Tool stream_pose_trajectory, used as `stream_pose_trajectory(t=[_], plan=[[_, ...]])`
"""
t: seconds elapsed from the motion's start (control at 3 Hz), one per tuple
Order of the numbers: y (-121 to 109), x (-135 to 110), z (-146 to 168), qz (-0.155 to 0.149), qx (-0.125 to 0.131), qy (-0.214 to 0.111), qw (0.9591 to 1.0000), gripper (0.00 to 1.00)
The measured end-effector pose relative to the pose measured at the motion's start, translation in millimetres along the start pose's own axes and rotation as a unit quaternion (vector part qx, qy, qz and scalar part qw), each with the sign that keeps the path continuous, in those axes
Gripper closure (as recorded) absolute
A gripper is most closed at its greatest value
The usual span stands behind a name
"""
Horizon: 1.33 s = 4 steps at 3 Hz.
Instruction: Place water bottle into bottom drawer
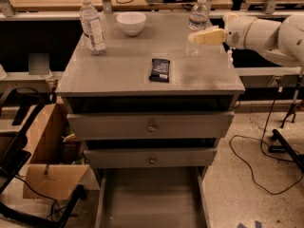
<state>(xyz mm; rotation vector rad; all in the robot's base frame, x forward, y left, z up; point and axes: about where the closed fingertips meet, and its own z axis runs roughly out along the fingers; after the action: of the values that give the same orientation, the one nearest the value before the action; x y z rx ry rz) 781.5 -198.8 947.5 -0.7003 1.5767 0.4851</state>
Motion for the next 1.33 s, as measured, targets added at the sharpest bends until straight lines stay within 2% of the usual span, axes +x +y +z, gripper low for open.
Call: stream_pose_trajectory(t=[1.0, 1.33], plan=[[-19.2, 10.5, 54.4, 0.019, -0.018, -0.025, 0.9994, 0.00], [-22.6, 9.1, 63.7, 0.019, -0.019, -0.027, 0.9993, 0.12]])
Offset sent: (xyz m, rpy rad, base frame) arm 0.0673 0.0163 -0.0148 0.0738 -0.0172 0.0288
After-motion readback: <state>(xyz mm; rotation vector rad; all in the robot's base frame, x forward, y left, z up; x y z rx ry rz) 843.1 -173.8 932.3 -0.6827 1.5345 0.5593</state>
